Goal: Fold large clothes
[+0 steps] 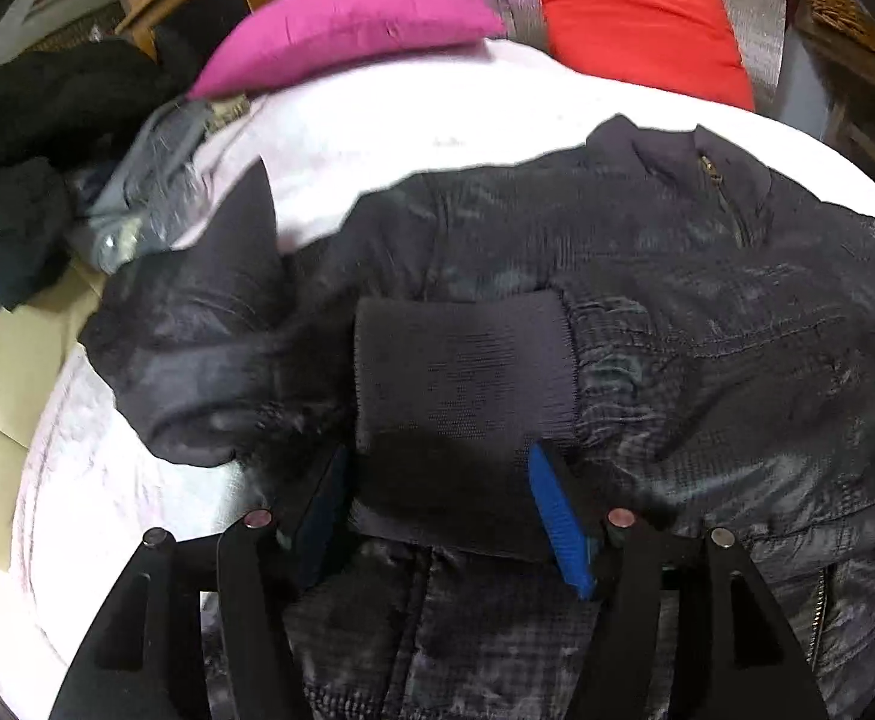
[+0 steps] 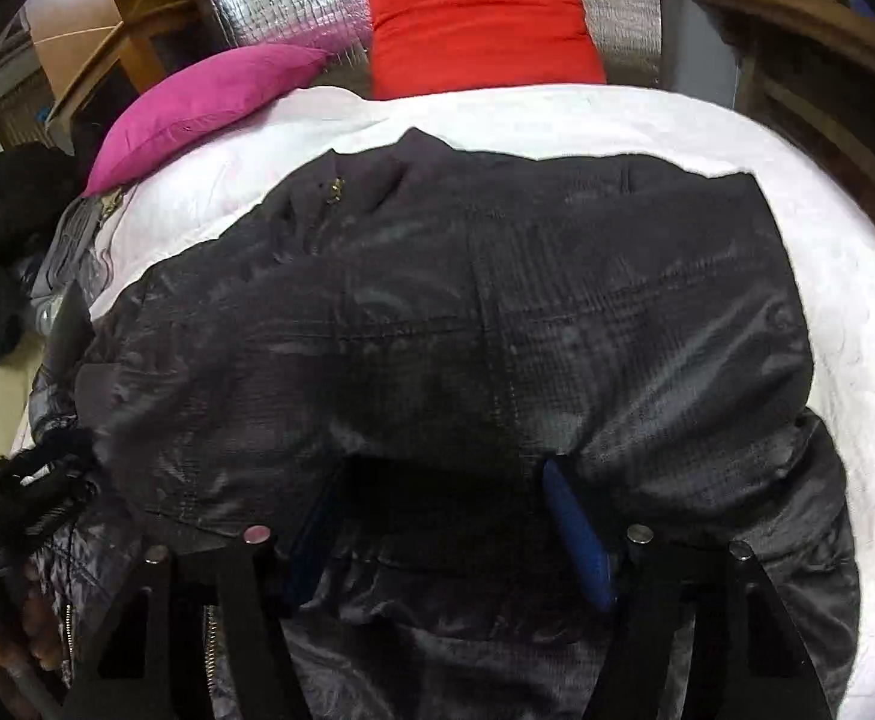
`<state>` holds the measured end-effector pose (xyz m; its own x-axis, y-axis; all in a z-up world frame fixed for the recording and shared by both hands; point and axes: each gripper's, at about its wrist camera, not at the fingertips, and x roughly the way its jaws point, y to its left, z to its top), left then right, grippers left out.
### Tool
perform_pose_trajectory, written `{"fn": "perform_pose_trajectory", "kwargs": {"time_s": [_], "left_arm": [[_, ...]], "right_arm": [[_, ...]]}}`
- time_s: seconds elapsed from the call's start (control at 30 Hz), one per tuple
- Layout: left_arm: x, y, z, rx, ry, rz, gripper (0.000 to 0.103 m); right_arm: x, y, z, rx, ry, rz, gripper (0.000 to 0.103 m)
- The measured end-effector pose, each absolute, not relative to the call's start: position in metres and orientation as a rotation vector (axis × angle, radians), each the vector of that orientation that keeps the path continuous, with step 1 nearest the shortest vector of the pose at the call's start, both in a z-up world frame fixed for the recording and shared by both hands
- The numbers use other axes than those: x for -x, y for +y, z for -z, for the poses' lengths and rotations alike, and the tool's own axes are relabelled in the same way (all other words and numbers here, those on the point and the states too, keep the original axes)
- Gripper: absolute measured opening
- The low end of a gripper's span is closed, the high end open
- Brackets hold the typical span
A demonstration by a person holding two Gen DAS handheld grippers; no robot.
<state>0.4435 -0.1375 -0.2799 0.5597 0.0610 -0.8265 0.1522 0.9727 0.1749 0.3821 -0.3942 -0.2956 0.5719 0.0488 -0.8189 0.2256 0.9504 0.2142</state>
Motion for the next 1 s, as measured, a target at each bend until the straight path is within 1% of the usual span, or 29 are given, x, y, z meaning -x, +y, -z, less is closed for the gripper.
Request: {"fn": "perform_pose_trajectory", "kwargs": {"time_s": [0.07,0.17,0.23,0.3,0.33,0.4,0.47,0.5,0.63,0.77,0.9,1.0], "left_arm": [[-0.441,-0.132,0.272,-0.204,0.974,0.07,0.063],[-0.433,-0.119,0.252,-0.147,0.934,0.107,0.064],[-0.428,-0.108,0.24,-0.116,0.894,0.117,0.068],[-0.425,-0.088,0.231,-0.086,0.843,0.094,0.076],[-0.425,-0.077,0.227,-0.067,0.824,0.076,0.076],[-0.427,-0.056,0.221,-0.025,0.802,0.055,0.077],[-0.429,-0.038,0.217,0.02,0.795,0.038,0.077],[-0.43,-0.031,0.217,0.045,0.795,0.031,0.077],[-0.433,-0.035,0.22,0.047,0.803,0.055,0.077],[-0.438,-0.038,0.221,-0.02,0.794,0.009,0.077],[-0.455,0.008,0.221,0.131,0.835,-0.073,0.077],[-0.465,0.047,0.228,0.211,0.872,-0.152,0.077]], "right_arm": [[-0.375,-0.396,0.284,-0.355,0.889,0.075,0.07],[-0.364,-0.389,0.265,-0.325,0.782,0.054,0.07],[-0.368,-0.383,0.27,-0.322,0.817,0.034,0.07],[-0.378,-0.377,0.29,-0.32,0.927,0.037,0.07],[-0.384,-0.374,0.303,-0.301,0.991,0.05,0.07],[-0.383,-0.366,0.301,-0.231,0.964,0.071,0.071],[-0.381,-0.364,0.291,-0.272,0.935,0.037,0.071],[-0.377,-0.364,0.282,-0.319,0.886,0.004,0.071],[-0.375,-0.353,0.269,-0.316,0.818,-0.029,0.071],[-0.376,-0.355,0.281,-0.324,0.852,-0.04,0.071],[-0.374,-0.365,0.284,-0.342,0.873,-0.025,0.071],[-0.381,-0.375,0.301,-0.365,0.96,-0.008,0.071]]}}
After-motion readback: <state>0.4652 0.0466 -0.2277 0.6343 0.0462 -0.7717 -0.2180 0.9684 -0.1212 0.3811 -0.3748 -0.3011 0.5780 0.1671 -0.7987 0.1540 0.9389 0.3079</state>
